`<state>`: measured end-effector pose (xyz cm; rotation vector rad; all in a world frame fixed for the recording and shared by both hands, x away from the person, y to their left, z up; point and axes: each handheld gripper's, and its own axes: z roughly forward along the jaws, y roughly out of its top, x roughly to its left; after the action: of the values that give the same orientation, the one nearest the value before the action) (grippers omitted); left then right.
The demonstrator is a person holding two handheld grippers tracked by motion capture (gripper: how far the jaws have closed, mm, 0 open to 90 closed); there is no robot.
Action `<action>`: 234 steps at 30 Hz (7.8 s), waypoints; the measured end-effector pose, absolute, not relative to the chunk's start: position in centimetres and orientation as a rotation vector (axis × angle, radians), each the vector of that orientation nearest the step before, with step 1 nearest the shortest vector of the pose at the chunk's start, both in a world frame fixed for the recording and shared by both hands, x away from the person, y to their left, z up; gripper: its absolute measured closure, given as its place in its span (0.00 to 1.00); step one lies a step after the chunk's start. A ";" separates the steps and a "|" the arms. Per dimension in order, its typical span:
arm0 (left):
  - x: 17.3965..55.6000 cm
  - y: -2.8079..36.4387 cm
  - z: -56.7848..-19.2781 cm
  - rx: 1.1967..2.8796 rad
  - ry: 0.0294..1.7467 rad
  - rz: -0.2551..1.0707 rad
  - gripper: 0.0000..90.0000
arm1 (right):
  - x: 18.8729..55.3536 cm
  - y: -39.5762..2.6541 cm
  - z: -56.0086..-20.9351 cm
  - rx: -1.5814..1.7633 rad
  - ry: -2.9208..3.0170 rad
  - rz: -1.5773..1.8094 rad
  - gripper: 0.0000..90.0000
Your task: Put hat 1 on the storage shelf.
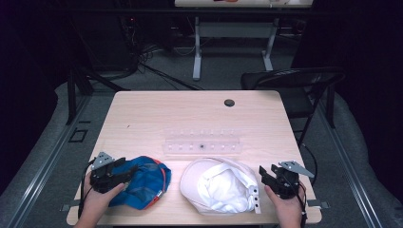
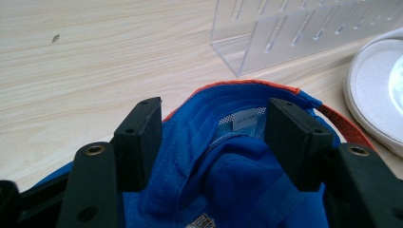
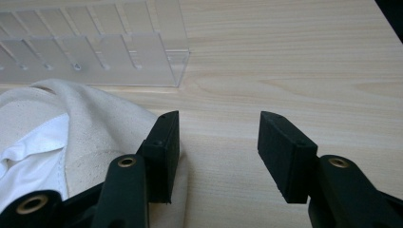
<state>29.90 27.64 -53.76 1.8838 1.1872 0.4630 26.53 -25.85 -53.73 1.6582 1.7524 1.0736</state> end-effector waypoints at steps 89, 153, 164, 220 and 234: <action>28.8 26.4 -53.7 1.904 1.142 0.485 0.55 | 24.2 -25.3 -53.2 2.121 2.245 1.102 0.53; 28.8 26.1 -53.8 1.930 1.127 0.515 0.55 | 31.5 -22.6 -45.7 2.120 2.400 0.872 0.91; 28.8 26.1 -53.7 1.937 1.122 0.521 0.55 | 32.9 -21.0 -43.6 2.014 2.411 0.572 0.91; 28.7 26.1 -53.7 1.935 1.126 0.576 0.51 | 35.0 -20.1 -43.1 2.071 2.458 0.423 0.90; 28.7 26.2 -53.7 1.910 1.149 0.611 0.47 | 35.1 -19.5 -39.9 2.045 2.466 0.428 0.90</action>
<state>28.69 26.19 -53.68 1.9102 1.1494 0.6111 35.10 -19.47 -39.93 2.0449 2.4657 0.4276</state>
